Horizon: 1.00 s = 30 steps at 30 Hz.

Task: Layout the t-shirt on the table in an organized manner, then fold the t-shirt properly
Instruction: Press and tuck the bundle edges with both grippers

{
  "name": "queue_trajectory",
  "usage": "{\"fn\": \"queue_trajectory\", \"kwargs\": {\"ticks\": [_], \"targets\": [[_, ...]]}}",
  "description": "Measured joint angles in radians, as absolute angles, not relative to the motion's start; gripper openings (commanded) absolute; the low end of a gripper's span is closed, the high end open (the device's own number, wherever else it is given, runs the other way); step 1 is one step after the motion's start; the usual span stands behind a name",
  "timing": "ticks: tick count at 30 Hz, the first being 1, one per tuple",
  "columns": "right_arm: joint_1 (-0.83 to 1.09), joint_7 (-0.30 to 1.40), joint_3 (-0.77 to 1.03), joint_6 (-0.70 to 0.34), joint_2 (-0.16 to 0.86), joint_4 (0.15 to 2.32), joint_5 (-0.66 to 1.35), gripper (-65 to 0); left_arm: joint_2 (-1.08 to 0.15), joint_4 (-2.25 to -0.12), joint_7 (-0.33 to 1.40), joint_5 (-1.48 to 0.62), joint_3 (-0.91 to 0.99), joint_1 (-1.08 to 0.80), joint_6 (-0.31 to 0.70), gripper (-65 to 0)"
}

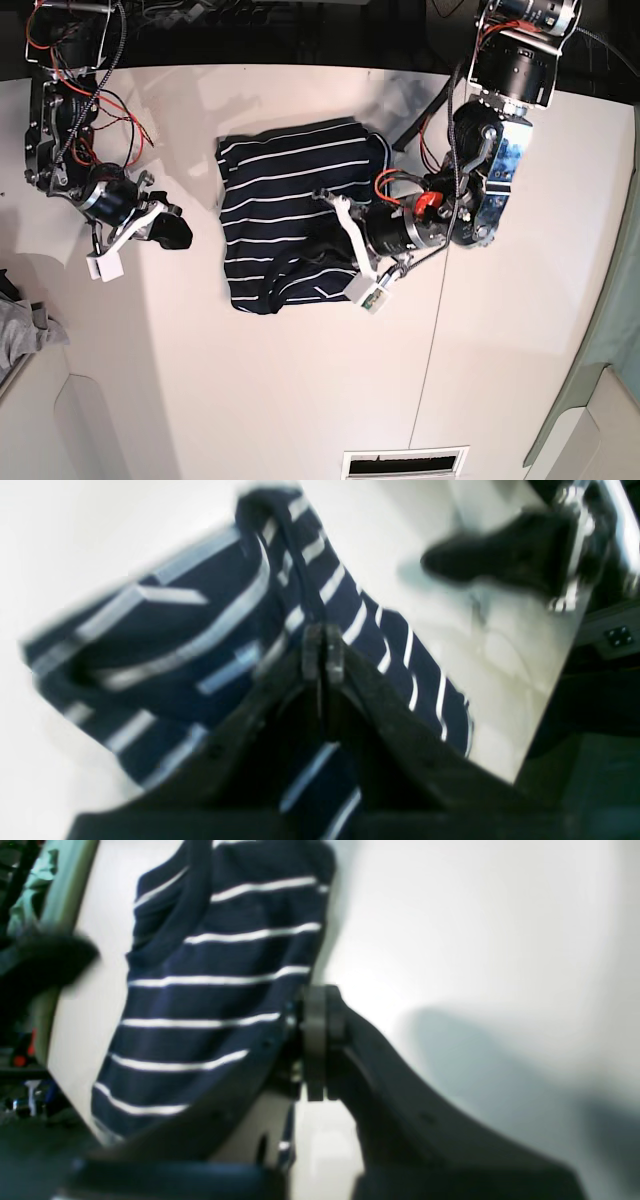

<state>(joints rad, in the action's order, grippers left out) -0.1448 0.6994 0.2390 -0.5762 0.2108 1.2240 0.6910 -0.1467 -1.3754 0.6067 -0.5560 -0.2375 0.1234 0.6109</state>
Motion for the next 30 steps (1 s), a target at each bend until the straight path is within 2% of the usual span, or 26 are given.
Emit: {"fn": "queue_trajectory", "kwargs": {"ticks": [5,12,16,22,30], "targets": [[-0.208,0.689,0.218,-0.576,0.196,1.227,0.697,-65.0,-0.123,-1.329,0.532,-0.485,-0.236,0.047,0.611,-65.0],[-0.228,0.636,0.118,-0.576,0.169,1.227,0.669,-65.0,-0.064,-1.131,0.426,-0.438,-0.236,0.076,0.622,-65.0],[-0.236,0.573,0.043,-0.576,0.146,1.227,0.582,-65.0,-0.066,-1.161,0.450,-0.437,-0.236,0.074,0.619,-65.0],[-0.259,0.479,-0.074,-0.577,0.101,1.207,0.387,-65.0,-0.067,-1.299,0.587,-0.484,-0.236,0.067,0.610,-65.0],[-0.336,0.266,-0.175,-0.578,0.088,0.939,0.233,-65.0,-0.067,-1.316,0.601,-0.493,-0.236,0.057,0.610,-65.0]]}}
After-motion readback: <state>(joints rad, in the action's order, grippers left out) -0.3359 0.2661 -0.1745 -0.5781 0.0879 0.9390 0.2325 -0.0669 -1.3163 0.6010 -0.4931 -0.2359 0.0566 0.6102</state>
